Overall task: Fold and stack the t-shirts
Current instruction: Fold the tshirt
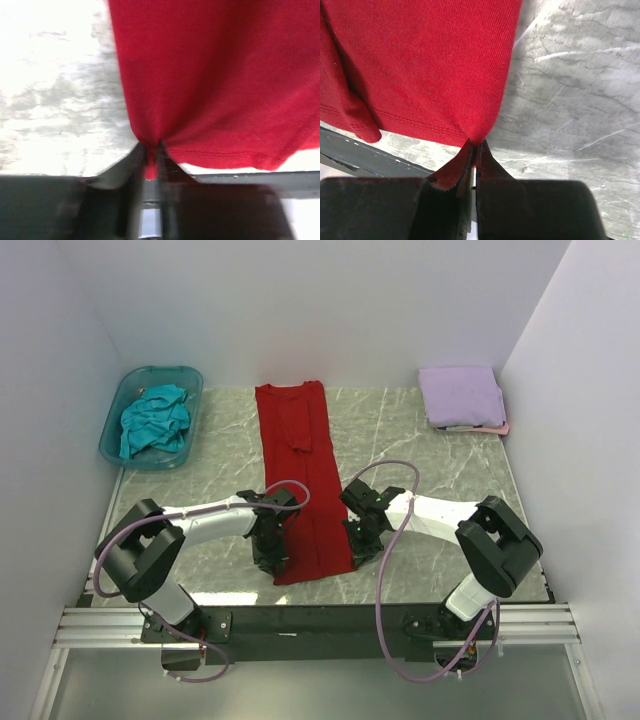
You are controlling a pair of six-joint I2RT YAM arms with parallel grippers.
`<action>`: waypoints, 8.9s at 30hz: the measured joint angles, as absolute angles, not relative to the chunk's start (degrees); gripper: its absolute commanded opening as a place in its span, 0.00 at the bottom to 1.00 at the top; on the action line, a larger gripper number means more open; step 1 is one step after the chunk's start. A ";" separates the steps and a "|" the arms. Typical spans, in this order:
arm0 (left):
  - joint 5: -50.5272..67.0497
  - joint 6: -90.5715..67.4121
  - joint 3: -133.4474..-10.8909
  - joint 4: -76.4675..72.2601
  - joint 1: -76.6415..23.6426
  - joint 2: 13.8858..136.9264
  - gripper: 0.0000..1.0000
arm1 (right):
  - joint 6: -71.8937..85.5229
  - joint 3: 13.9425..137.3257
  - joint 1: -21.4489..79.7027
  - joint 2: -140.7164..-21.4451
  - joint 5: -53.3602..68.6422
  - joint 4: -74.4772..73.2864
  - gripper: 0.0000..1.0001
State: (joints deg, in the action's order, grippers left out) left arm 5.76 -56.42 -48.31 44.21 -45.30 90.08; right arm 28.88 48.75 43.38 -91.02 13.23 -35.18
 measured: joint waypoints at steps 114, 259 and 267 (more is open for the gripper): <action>-0.19 -46.54 -58.35 22.94 -30.33 97.36 0.21 | 21.80 78.91 34.37 -117.80 21.41 -5.48 0.16; -5.37 -43.75 -56.90 28.18 -27.05 97.12 0.01 | 31.70 73.82 39.05 -109.23 -0.99 -33.19 0.59; -5.21 -43.75 -56.64 27.83 -27.03 96.97 0.01 | 32.60 75.70 39.24 -111.22 -1.26 -35.44 0.56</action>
State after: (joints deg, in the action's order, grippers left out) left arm -5.21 -43.75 -56.64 27.83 -27.03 96.97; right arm 32.60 75.70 39.24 -111.22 -1.26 -35.44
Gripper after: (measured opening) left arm 0.090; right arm 0.565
